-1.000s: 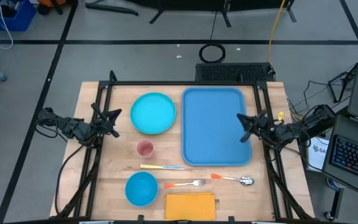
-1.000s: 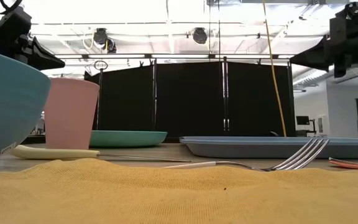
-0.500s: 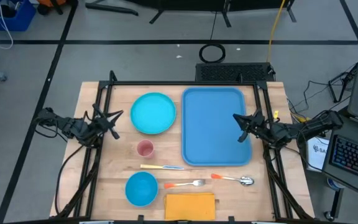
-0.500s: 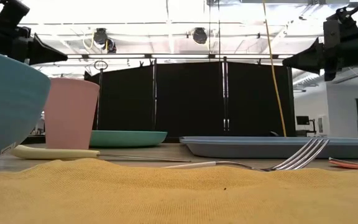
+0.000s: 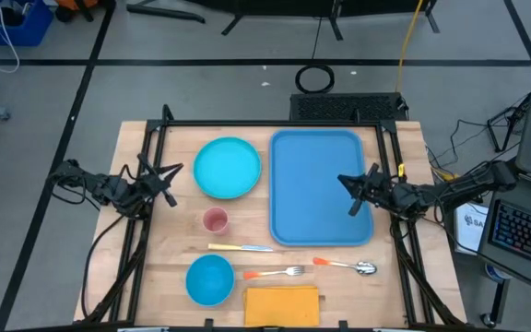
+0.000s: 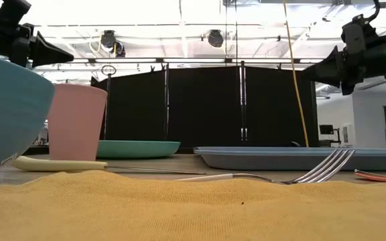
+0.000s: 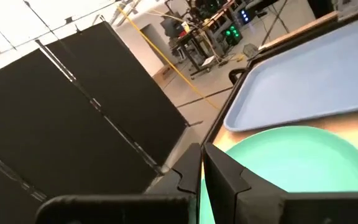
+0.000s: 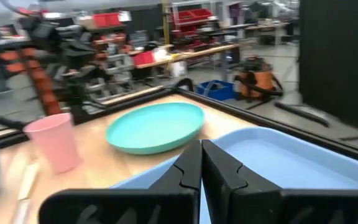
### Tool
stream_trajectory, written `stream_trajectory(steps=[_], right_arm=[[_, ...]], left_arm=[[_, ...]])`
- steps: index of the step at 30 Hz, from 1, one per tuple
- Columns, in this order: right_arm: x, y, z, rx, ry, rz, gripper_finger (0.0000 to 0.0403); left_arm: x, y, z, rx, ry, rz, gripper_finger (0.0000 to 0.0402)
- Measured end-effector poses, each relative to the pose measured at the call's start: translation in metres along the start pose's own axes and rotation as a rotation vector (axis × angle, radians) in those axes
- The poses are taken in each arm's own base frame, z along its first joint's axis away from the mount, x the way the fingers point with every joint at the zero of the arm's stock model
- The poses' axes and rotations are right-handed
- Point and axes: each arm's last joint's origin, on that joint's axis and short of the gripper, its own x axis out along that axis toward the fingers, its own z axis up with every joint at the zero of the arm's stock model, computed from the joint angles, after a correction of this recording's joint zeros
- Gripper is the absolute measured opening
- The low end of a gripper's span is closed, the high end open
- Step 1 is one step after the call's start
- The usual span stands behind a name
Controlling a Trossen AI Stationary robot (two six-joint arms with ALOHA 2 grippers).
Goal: Set up tray
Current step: Put the green plate on the blue serving tray
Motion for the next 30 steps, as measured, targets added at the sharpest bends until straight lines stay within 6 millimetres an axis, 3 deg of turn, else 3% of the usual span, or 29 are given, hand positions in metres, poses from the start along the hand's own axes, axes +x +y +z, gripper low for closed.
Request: stream_trajectory(steps=[6, 17, 20, 30], right_arm=[[0.004, 0.007, 0.002, -0.043, -0.013, 0.133, 0.0000], [0.017, 0.013, 0.002, -0.107, -0.051, 0.278, 0.0000], [0.021, 0.016, -0.003, -0.142, 0.006, 0.316, 0.0000], [0.067, 0.043, 0.015, -0.215, 0.168, 0.391, 0.0006]], left_arm=[[-0.001, -0.003, 0.006, -0.257, -0.110, -0.169, 0.0024], [-0.003, -0.006, 0.012, -0.461, -0.193, -0.381, 0.0024], [-0.003, -0.006, 0.013, -0.474, -0.201, -0.404, 0.0024], [-0.004, -0.004, 0.018, -0.617, -0.231, -0.429, 0.0024]])
